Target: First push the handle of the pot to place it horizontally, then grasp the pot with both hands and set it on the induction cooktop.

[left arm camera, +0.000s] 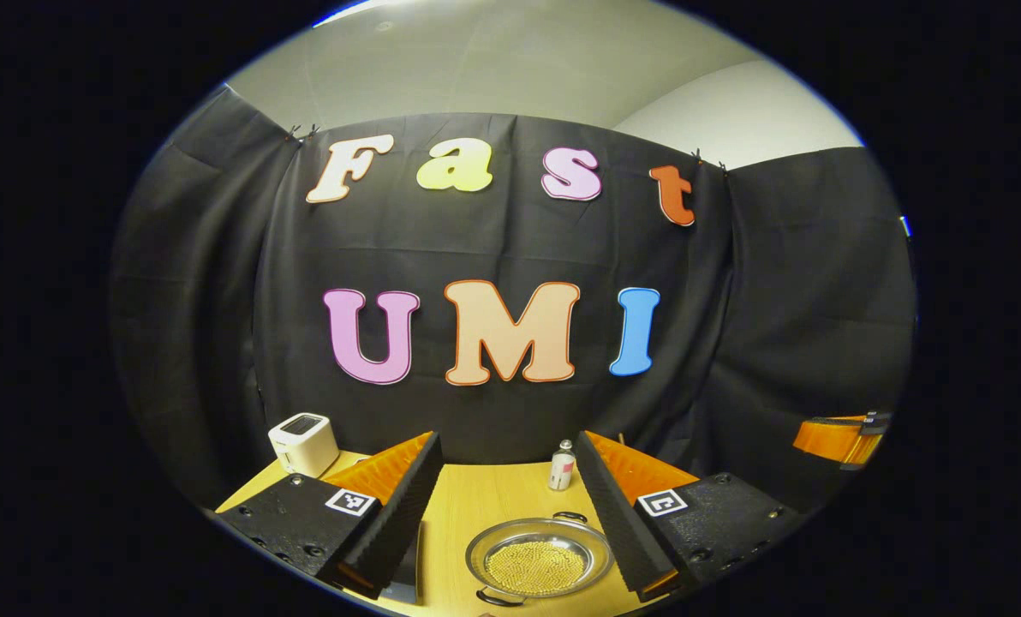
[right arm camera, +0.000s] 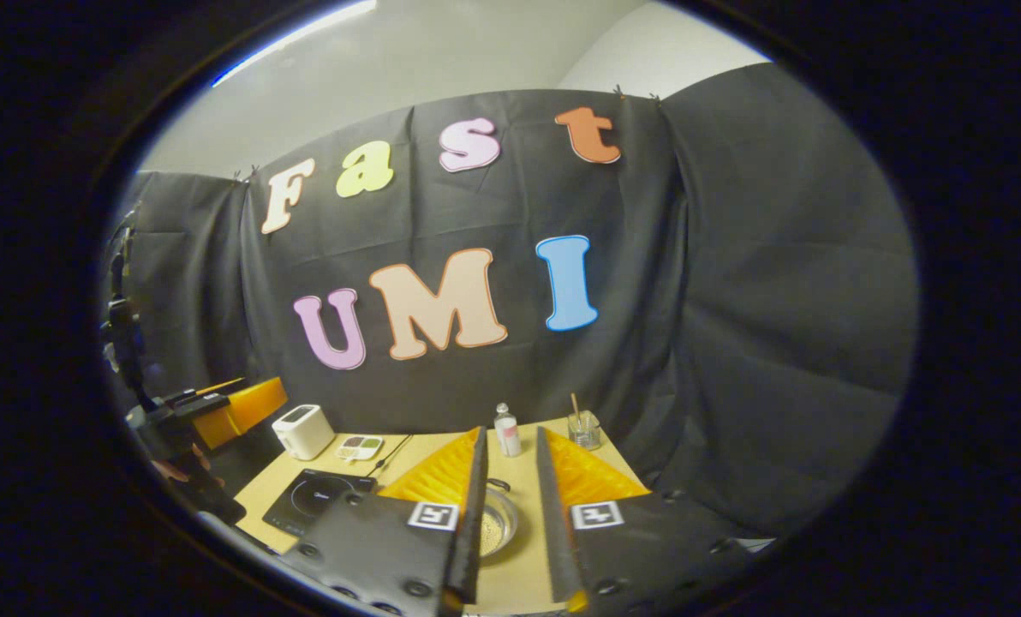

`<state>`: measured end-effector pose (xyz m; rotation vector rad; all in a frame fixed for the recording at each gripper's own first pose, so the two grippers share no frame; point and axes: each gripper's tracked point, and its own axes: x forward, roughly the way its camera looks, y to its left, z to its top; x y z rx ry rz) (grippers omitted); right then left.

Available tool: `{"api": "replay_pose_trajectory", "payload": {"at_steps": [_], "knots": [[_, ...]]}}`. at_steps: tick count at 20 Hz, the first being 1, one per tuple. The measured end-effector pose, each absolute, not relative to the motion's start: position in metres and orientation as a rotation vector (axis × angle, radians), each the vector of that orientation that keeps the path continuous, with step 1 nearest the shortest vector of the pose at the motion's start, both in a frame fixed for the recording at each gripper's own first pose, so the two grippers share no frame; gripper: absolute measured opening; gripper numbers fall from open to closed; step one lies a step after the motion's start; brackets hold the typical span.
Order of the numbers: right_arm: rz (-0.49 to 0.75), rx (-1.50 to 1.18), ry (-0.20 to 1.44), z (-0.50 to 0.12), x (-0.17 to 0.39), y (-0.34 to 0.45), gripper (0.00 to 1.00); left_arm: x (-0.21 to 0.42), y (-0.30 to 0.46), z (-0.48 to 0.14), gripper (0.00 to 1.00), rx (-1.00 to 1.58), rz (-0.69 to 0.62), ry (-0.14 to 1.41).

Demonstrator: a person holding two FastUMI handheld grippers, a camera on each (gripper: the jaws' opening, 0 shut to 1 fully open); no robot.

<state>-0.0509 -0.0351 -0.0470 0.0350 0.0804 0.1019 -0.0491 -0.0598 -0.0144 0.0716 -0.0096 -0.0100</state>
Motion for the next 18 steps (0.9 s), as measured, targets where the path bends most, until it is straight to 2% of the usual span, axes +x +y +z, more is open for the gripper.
{"api": "replay_pose_trajectory", "payload": {"at_steps": [2, 3, 4, 5, 6, 8, 9, 14, 15, 16, 18], "knots": [[0.082, 0.029, 0.077, -0.044, -0.047, -0.04, 0.06, -0.051, -0.057, -0.018, 0.92, 0.067, -0.001, -0.006], [0.081, 0.037, 0.084, -0.047, -0.041, -0.041, 0.0, -0.052, -0.054, -0.019, 0.95, 0.065, 0.005, -0.006], [0.088, 0.038, 0.1, -0.053, -0.043, -0.04, 0.04, -0.053, -0.052, -0.022, 0.95, 0.063, 0.013, 0.0], [0.09, 0.033, 0.115, -0.058, -0.042, -0.04, 0.0, -0.055, -0.05, -0.026, 0.92, 0.061, 0.019, 0.008], [0.088, 0.026, 0.13, -0.063, -0.039, -0.043, 0.0, -0.056, -0.046, -0.03, 0.95, 0.059, 0.029, 0.016], [0.097, 0.013, 0.174, -0.081, -0.035, -0.042, 0.02, -0.057, -0.038, -0.038, 0.95, 0.056, 0.053, 0.032], [0.107, 0.014, 0.208, -0.094, -0.033, -0.041, 0.0, -0.059, -0.033, -0.041, 0.92, 0.054, 0.07, 0.04], [0.182, 0.018, 0.409, -0.165, -0.024, -0.022, 0.0, -0.07, 0.0, -0.039, 0.92, 0.042, 0.167, 0.034], [0.2, 0.023, 0.457, -0.179, -0.024, -0.016, 0.0, -0.071, 0.008, -0.037, 0.96, 0.041, 0.188, 0.028], [0.225, 0.03, 0.499, -0.193, -0.024, -0.007, 0.0, -0.073, 0.016, -0.037, 0.92, 0.038, 0.21, 0.027], [0.265, 0.033, 0.566, -0.214, -0.023, 0.01, 0.02, -0.073, 0.033, -0.037, 0.95, 0.031, 0.246, 0.025]]}}
